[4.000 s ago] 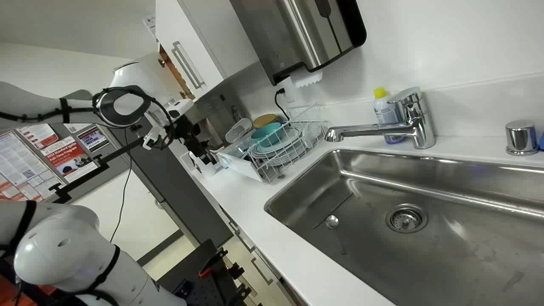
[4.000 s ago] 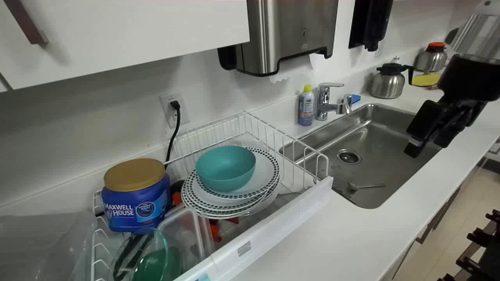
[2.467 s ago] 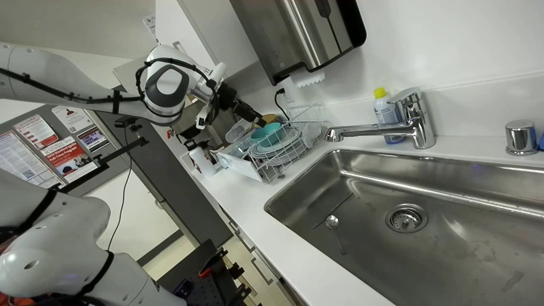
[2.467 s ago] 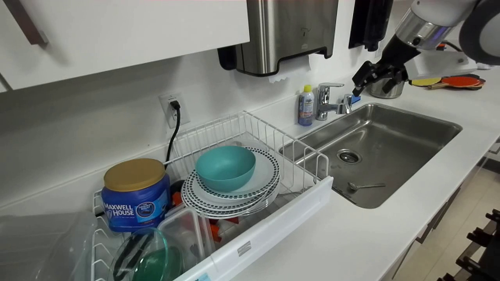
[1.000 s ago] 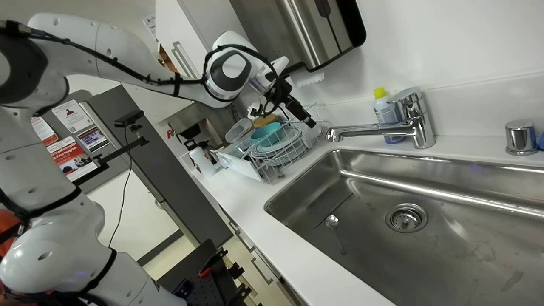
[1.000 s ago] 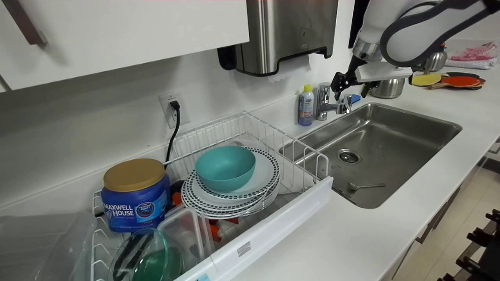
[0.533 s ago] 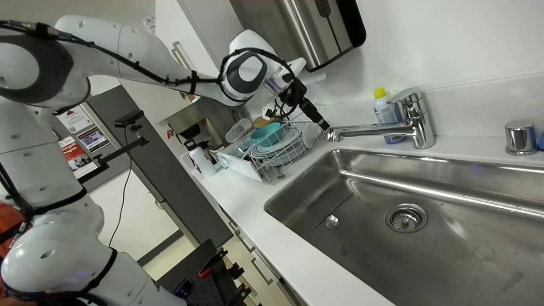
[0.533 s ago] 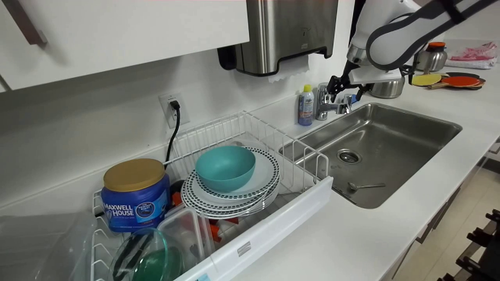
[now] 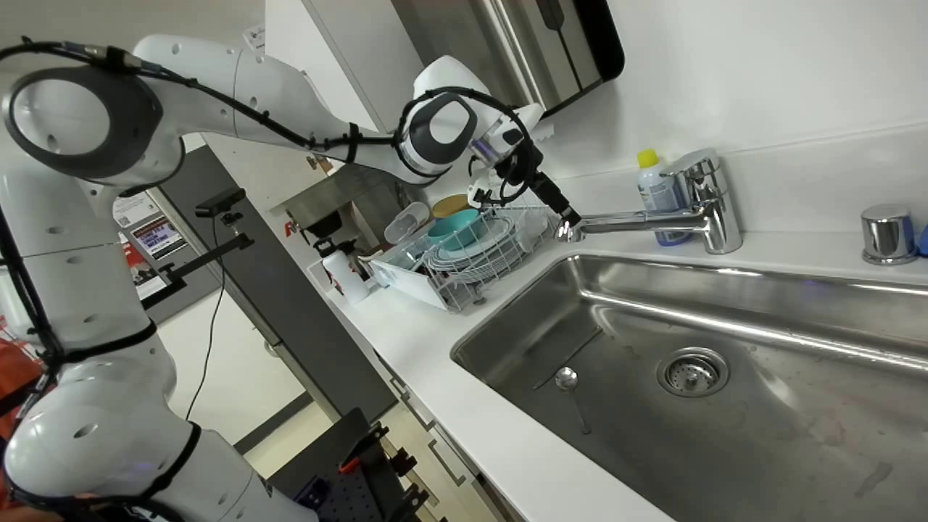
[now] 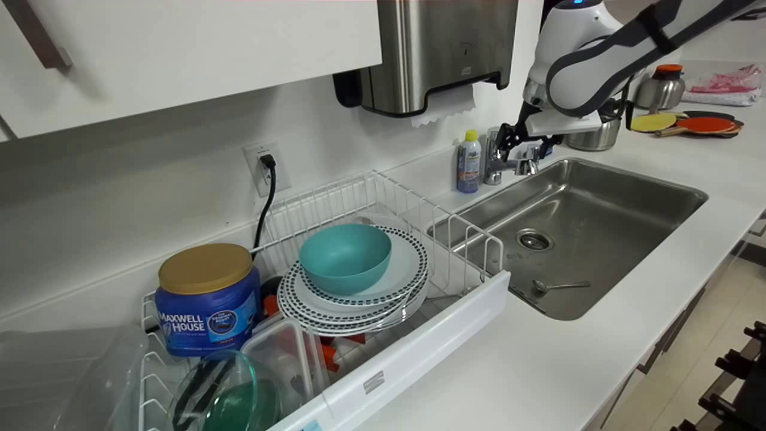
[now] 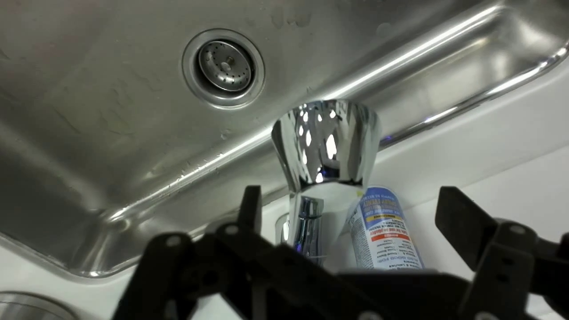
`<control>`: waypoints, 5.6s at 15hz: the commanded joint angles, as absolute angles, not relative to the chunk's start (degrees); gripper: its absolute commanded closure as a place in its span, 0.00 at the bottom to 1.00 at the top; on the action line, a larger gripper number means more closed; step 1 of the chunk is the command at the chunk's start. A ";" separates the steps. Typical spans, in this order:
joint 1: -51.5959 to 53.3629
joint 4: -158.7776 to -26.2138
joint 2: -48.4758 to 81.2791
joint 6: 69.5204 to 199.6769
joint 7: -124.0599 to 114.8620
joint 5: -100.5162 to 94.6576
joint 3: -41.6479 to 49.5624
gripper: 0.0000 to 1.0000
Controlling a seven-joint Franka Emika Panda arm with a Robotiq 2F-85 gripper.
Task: Turn the tap nozzle to the right
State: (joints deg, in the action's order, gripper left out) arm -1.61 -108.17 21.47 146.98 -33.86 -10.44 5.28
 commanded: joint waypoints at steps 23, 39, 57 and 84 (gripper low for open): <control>-3.74 -107.07 22.44 143.67 -20.78 -8.49 11.72 0.79; -5.55 -103.50 25.85 142.87 -12.64 -6.57 10.41 0.79; -17.26 -81.74 38.31 124.70 15.95 2.27 8.72 0.79; -24.14 -55.28 51.31 105.41 34.49 2.89 5.54 0.79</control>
State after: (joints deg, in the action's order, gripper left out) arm -22.13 -61.40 46.94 107.28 37.09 3.56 4.85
